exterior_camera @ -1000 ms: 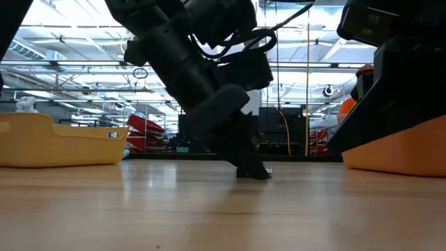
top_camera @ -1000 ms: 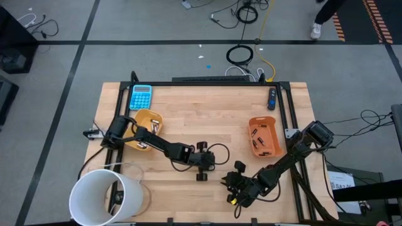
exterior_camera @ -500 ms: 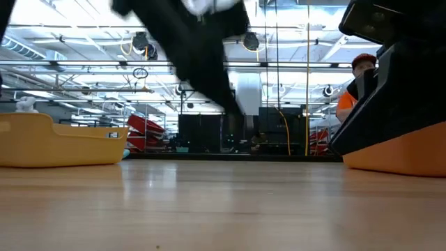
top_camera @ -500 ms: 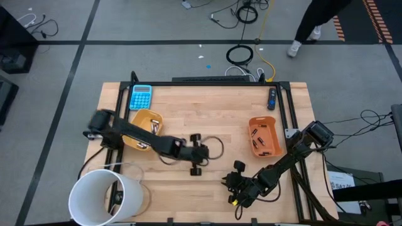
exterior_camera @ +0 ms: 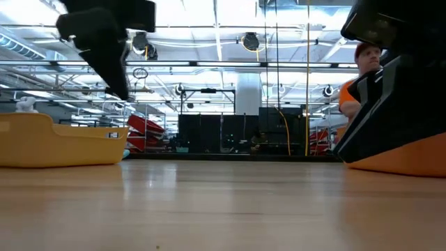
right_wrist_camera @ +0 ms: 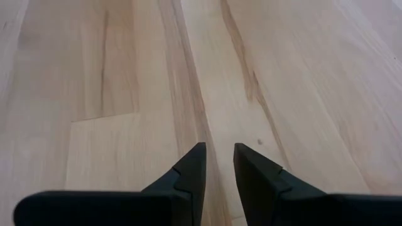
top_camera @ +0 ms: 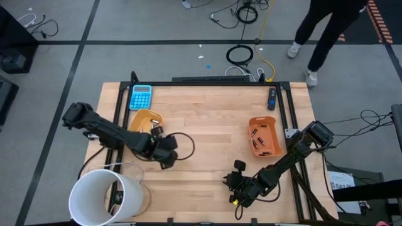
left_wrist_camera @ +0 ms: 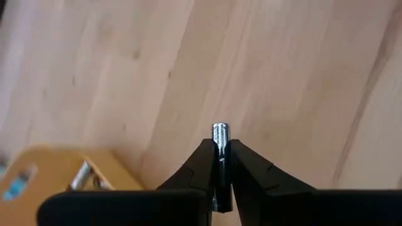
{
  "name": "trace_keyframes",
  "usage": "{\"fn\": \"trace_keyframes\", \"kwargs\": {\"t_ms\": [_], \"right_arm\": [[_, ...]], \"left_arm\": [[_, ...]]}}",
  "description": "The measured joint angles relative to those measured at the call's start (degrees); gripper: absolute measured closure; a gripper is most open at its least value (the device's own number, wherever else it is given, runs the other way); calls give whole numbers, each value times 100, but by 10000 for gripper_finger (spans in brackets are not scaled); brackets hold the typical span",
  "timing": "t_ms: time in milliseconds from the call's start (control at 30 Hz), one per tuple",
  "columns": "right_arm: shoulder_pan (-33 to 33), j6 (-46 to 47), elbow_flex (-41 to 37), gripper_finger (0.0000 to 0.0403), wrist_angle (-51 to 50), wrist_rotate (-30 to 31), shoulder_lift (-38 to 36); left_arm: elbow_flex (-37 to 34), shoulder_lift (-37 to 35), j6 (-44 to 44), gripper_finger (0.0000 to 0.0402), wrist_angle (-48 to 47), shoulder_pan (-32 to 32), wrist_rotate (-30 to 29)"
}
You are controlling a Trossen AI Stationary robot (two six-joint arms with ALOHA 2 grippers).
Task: Sort batteries
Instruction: Put the silver battery into the yellow bin
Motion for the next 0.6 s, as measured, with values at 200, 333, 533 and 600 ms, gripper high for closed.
{"fn": "trace_keyframes", "kwargs": {"t_ms": [200,333,533,600], "right_arm": [[1,10,0,328,59,0,0],[0,53,0,328,64,2,0],[-1,59,2,328,248,2,0],[1,35,1,328,343,2,0]], "left_arm": [[-641,-139,-613,355,-253,-10,-161],[-1007,-119,-1125,354,-704,-36,-382],[-1273,-130,-1784,354,-1268,-227,-708],[-1327,-130,-1931,353,-1345,-281,-786]]}}
